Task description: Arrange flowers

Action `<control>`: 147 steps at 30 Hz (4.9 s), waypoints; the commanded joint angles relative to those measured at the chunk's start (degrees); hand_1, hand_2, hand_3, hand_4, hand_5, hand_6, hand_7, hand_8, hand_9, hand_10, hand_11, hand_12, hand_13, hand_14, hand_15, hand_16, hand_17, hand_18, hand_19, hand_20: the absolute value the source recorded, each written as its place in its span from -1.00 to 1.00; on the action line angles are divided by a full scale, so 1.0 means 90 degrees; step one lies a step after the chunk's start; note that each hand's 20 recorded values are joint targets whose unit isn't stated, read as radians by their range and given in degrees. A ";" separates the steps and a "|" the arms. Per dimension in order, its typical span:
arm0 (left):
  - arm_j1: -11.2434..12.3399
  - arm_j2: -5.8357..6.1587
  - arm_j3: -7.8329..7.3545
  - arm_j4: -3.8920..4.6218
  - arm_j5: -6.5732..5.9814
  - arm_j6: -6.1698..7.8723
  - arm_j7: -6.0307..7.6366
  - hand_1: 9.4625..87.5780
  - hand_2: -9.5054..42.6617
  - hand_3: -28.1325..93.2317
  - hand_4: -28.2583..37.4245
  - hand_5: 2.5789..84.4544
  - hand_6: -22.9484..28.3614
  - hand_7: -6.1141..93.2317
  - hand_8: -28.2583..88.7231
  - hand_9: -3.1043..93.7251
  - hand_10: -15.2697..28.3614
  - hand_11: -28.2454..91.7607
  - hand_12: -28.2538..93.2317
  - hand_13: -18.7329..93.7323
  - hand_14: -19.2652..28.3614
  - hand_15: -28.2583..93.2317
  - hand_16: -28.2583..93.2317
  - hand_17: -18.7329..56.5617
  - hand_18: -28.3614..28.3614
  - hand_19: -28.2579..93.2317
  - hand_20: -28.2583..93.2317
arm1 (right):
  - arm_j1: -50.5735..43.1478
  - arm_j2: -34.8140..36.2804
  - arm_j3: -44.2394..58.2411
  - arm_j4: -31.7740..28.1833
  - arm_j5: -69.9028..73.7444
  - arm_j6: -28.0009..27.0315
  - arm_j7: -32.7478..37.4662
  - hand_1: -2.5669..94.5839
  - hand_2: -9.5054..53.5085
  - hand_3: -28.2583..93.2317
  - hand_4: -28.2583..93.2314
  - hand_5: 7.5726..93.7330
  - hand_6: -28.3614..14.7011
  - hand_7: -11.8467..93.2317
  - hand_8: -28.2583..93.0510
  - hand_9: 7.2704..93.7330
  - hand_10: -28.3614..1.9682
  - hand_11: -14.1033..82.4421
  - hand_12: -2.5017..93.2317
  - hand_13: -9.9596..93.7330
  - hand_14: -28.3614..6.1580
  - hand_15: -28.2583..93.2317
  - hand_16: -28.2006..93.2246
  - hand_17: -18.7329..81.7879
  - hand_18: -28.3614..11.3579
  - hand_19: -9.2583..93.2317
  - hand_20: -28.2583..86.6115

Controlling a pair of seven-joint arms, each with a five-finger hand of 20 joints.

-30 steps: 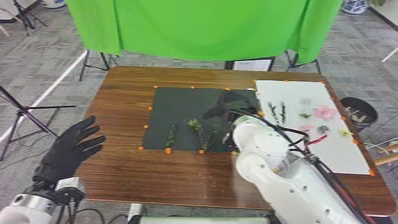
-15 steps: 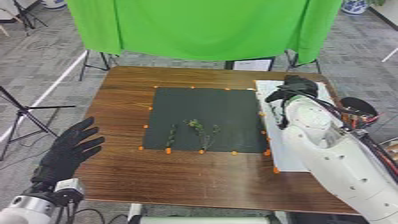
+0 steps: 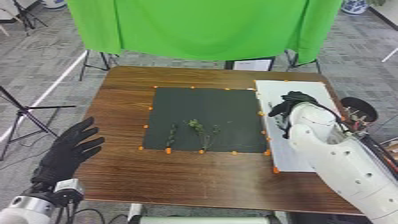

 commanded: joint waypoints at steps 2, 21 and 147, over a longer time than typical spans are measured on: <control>0.0041 -0.0037 -0.0006 0.0015 0.0005 -0.0113 -0.0077 -0.55 -0.79 0.60 -0.93 -0.48 0.00 -0.42 -0.72 -0.53 0.26 -0.13 -0.25 -0.36 0.51 0.12 -0.56 -0.76 0.80 0.17 -0.35 | 0.0062 0.0059 -0.0197 0.0123 -0.0316 -0.0219 0.0061 -0.57 -1.00 0.45 -1.00 0.20 0.01 -0.08 -0.69 0.25 -0.17 0.49 0.06 0.48 0.03 0.78 0.08 0.07 -0.77 1.00 0.47; 0.0047 -0.0106 0.0048 -0.0006 -0.0010 -0.0048 -0.0094 -0.54 -0.75 0.60 -0.93 -0.48 -0.01 -0.41 -0.73 -0.52 0.26 -0.13 -0.25 -0.36 0.50 0.11 -0.56 -0.76 0.79 0.17 -0.35 | -0.0325 -0.0094 -0.0343 0.0232 0.0302 0.0134 -0.0785 0.12 -1.00 0.54 -1.00 0.66 0.43 0.03 -0.30 0.77 0.39 0.49 0.05 0.74 0.28 0.79 0.10 0.28 -0.65 1.00 0.62; -0.0008 -0.0193 0.0037 0.0039 -0.0046 -0.0092 -0.0135 -0.55 -0.72 0.60 -0.92 -0.48 0.00 -0.41 -0.73 -0.52 0.26 -0.12 -0.25 -0.35 0.50 0.12 -0.56 -0.76 0.80 0.17 -0.34 | -0.3141 0.1221 0.2161 -0.1661 -0.1047 0.0690 -0.1817 -0.32 -1.00 0.92 -1.00 -0.21 0.13 -0.26 -0.77 -0.15 0.30 -0.33 -0.53 0.25 0.04 0.85 -0.14 -0.09 -0.67 0.88 0.50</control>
